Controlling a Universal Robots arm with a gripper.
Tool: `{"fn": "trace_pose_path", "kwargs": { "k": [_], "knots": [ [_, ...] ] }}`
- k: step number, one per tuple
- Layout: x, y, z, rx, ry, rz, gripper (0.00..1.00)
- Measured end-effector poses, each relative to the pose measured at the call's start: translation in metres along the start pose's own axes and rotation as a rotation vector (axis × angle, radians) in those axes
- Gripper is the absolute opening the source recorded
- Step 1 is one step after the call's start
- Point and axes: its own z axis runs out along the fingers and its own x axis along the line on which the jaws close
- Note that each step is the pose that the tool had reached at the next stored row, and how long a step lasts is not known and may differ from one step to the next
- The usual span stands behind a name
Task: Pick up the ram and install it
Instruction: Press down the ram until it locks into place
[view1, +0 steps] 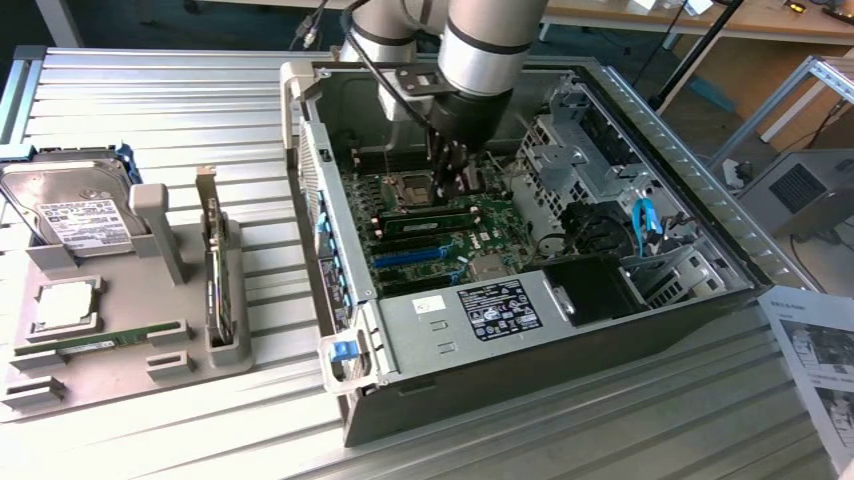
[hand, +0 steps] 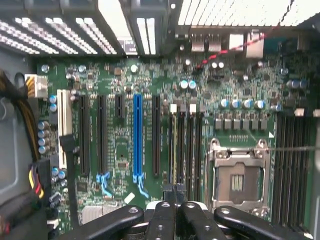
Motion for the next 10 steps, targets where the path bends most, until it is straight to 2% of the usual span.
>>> {"fn": "trace_pose_path", "kwargs": {
  "k": [7,10],
  "knots": [
    [0.0,0.0235,-0.001,0.0213,0.0001,0.0,0.11],
    [0.0,0.0294,-0.0012,0.0272,0.0001,0.001,0.11]
  ]
}}
